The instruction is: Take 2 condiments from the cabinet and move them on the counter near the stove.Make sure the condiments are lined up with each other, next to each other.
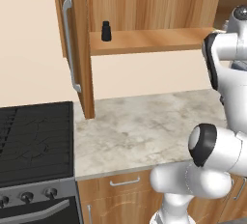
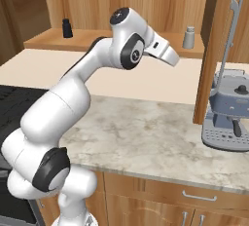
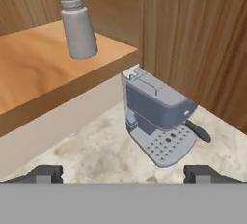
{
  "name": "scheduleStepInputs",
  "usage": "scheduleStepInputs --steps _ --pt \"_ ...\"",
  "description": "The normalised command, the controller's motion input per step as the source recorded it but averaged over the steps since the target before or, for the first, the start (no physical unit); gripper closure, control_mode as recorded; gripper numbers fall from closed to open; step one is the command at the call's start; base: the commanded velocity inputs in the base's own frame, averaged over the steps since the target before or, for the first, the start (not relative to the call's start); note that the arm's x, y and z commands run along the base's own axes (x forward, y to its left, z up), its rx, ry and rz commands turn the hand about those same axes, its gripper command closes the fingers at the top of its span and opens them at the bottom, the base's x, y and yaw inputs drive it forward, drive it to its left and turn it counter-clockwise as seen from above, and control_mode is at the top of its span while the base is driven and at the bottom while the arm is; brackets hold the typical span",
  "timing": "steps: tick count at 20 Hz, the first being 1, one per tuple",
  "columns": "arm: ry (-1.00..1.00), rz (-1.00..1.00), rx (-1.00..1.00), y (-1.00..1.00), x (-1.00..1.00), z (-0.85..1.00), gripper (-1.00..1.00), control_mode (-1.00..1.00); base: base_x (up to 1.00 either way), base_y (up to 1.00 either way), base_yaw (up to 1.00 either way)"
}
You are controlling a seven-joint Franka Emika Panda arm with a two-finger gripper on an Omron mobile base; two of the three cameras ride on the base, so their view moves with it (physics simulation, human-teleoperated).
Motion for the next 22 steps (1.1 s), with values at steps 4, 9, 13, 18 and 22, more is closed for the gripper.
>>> scheduleStepInputs --steps 4,9,13,18,22 --pt "-0.10 0.00 0.00 -0.23 0.29 0.10 -1.00 -1.00 0.00 0.00 0.00" --pt "-0.15 0.00 -0.01 -0.11 0.28 0.03 -1.00 -1.00 0.00 0.00 0.00" --pt "-0.06 0.00 -0.01 -0.13 0.27 0.03 -1.00 -1.00 0.00 0.00 0.00" --pt "0.00 0.00 -0.02 -0.11 0.29 0.21 -1.00 -1.00 0.00 0.00 0.00" --pt "0.00 0.00 -0.02 -0.06 0.35 0.21 -1.00 -1.00 0.00 0.00 0.00"
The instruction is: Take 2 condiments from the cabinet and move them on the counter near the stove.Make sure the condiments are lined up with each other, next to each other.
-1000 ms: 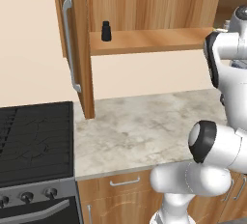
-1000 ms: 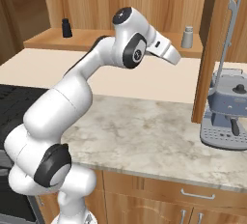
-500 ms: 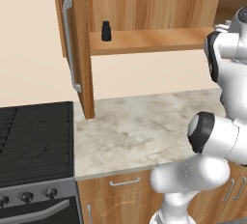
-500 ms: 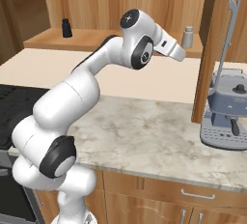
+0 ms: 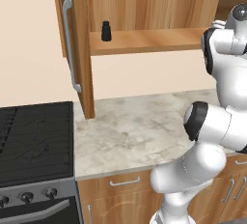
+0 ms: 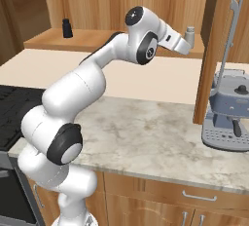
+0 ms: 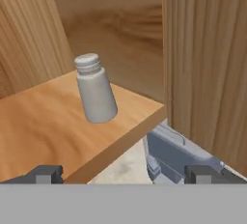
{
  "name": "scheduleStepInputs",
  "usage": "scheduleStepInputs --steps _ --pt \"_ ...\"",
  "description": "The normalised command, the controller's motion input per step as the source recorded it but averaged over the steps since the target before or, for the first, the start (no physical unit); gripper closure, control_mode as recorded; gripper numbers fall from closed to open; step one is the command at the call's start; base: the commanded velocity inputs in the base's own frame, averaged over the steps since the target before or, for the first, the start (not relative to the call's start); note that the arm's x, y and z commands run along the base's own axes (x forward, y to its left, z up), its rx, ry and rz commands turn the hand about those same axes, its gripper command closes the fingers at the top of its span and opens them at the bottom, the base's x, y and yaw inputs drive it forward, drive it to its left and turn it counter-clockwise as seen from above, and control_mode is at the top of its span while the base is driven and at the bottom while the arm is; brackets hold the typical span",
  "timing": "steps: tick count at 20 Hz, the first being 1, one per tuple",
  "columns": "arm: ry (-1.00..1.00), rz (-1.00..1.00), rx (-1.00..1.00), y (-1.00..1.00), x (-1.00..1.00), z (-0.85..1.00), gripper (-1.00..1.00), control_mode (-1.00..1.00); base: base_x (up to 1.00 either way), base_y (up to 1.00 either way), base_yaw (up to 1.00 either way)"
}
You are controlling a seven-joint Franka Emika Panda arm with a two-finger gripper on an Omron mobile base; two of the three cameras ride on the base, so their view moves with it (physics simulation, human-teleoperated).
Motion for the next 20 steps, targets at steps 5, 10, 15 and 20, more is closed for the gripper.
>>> scheduleStepInputs --steps 5,10,15,20 --pt "0.00 -0.01 -0.01 -0.15 0.31 0.01 -1.00 -1.00 0.00 0.00 0.00" --pt "0.00 -0.01 -0.01 -0.20 0.19 0.00 -1.00 -1.00 0.00 0.00 0.00" --pt "0.00 0.00 -0.01 -0.07 0.26 0.00 -1.00 -1.00 0.00 0.00 0.00" --pt "0.00 0.00 0.00 -0.04 0.26 -0.01 -1.00 -1.00 0.00 0.00 0.00"
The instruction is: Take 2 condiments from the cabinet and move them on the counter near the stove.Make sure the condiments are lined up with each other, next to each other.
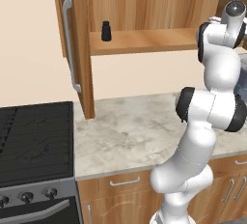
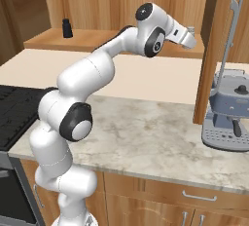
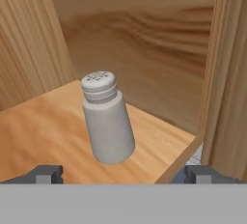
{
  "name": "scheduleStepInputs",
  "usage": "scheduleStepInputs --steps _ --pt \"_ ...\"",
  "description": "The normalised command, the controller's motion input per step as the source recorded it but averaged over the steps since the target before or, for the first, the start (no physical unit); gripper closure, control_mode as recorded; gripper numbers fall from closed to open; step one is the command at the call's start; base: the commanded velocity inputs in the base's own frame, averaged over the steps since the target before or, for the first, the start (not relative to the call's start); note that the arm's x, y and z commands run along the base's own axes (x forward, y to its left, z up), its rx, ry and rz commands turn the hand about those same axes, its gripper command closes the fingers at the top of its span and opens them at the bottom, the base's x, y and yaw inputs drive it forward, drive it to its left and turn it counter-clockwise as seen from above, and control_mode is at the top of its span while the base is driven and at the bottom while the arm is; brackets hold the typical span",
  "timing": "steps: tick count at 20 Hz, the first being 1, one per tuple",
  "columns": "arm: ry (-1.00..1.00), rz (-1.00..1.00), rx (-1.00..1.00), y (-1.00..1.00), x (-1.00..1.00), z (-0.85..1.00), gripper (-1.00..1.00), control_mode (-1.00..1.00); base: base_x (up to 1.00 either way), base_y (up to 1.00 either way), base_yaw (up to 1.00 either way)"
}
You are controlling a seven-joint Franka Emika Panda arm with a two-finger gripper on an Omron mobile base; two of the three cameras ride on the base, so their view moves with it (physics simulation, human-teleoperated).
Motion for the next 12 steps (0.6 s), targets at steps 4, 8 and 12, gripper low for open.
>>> scheduleStepInputs --steps 4,8,12 --pt "0.00 0.00 0.00 -0.12 0.14 -0.02 -1.00 -1.00 0.00 0.00 0.00" --pt "0.00 0.00 0.00 -0.06 0.15 -0.10 -1.00 -1.00 0.00 0.00 0.00" --pt "0.00 0.00 0.00 -0.03 0.15 -0.11 -1.00 -1.00 0.00 0.00 0.00"
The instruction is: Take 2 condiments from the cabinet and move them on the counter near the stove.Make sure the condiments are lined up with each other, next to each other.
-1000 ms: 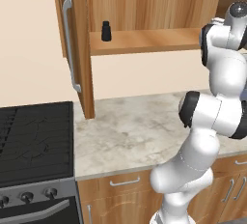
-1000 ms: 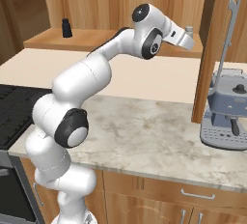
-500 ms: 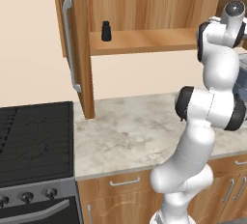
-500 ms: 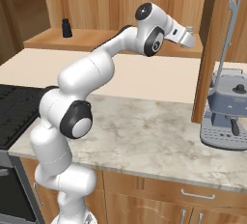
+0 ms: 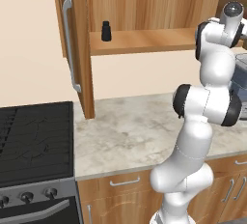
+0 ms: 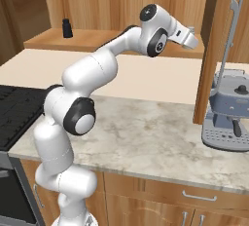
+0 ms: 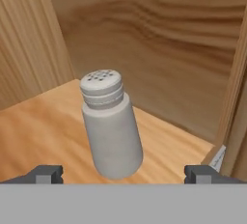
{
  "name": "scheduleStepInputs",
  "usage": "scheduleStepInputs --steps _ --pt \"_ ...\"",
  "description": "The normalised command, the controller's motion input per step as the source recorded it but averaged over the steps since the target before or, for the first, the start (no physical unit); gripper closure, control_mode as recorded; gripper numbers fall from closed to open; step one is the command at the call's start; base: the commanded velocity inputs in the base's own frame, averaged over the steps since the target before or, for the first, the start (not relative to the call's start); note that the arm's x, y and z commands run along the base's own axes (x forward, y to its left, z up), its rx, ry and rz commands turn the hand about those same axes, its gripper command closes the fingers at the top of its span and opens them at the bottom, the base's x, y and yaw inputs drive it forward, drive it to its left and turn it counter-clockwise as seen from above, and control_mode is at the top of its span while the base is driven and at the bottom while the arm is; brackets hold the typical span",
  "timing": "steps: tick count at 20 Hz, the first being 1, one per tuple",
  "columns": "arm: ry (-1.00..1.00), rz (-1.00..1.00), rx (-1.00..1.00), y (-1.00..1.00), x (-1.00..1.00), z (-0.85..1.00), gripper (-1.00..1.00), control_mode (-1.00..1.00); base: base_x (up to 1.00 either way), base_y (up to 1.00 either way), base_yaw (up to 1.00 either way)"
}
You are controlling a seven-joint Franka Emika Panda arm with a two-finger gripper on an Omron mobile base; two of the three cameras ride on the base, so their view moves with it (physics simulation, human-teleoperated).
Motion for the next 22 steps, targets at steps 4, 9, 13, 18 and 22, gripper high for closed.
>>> scheduleStepInputs --steps 4,9,13,18,22 --pt "0.00 0.00 0.00 -0.04 0.13 -0.07 -1.00 -1.00 0.00 0.00 0.00" --pt "0.00 0.00 0.00 -0.01 0.12 -0.03 -1.00 -1.00 0.00 0.00 0.00" --pt "0.02 0.00 0.00 -0.05 0.19 -0.01 -1.00 -1.00 0.00 0.00 0.00" --pt "0.01 0.00 0.00 -0.10 0.16 0.00 -1.00 -1.00 0.00 0.00 0.00" --pt "0.00 0.00 0.00 -0.17 0.04 0.00 -1.00 -1.00 0.00 0.00 0.00"
